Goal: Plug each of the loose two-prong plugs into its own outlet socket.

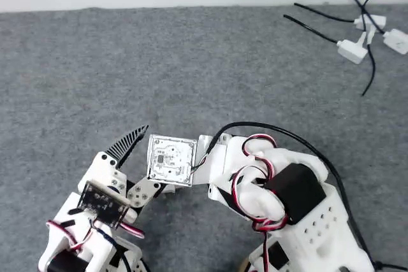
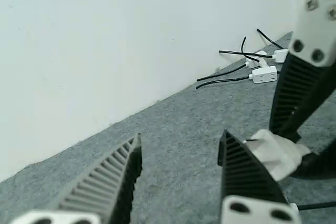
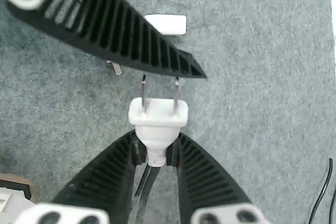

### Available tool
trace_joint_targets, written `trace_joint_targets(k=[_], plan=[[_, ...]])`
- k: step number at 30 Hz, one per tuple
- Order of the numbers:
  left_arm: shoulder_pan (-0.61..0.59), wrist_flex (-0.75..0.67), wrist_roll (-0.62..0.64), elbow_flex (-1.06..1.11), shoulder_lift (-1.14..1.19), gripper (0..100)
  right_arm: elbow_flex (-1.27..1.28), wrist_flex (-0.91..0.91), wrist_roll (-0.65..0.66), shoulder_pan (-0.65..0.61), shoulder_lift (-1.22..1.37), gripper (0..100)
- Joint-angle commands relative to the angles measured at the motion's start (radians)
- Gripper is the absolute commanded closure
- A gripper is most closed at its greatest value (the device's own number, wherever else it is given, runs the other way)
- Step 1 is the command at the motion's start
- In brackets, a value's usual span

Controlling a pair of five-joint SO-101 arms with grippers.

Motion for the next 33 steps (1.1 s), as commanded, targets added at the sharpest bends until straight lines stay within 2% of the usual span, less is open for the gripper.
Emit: trace_joint_targets(k=[1, 7, 16, 21, 27, 33], plan=[[0.015, 0.006, -0.009, -0.071, -0.014, 76, -0.049, -0.002, -0.005, -0.007, 0.007, 98.9], [0.006, 0.049, -0.009, -0.156, -0.014, 76, -0.049, -0.001, -0.006, -0.005, 0.007, 98.9], [0.017, 0.069, -0.009, -0.154, -0.014, 76, -0.054, -0.012, -0.009, -0.005, 0.007, 98.9], [0.103, 0.080, -0.014, -0.151, -0.011, 76, -0.051, -0.031, -0.009, -0.010, 0.008, 98.9], [0.109, 0.075, -0.015, -0.073, -0.012, 76, -0.055, -0.010, -0.011, -0.012, -0.002, 98.9], [0.110, 0.051, -0.012, 0.039, -0.014, 76, -0.057, 0.021, -0.034, -0.064, -0.005, 98.9]])
